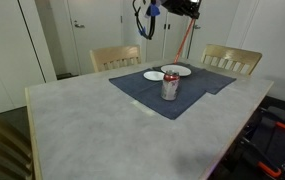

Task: Take the straw from the white plate and put it in the can

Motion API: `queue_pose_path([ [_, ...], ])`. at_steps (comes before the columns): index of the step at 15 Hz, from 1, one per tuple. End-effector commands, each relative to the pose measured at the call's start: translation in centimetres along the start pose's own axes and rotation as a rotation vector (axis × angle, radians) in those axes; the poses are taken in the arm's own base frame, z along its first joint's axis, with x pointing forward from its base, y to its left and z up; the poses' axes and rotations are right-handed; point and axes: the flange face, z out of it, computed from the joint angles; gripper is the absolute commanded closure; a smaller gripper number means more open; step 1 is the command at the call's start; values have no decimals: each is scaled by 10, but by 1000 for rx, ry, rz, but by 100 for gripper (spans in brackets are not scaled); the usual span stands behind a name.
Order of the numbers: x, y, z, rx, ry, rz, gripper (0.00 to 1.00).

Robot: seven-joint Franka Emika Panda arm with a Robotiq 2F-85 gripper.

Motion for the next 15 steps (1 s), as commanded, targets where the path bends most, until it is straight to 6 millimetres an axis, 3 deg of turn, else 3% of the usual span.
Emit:
queue_pose_path([
  [1,10,1,6,23,-34,-30,98],
  [11,51,8,18,66,-66,-62,98],
  [15,58,14,17,73,-60,-47,98],
])
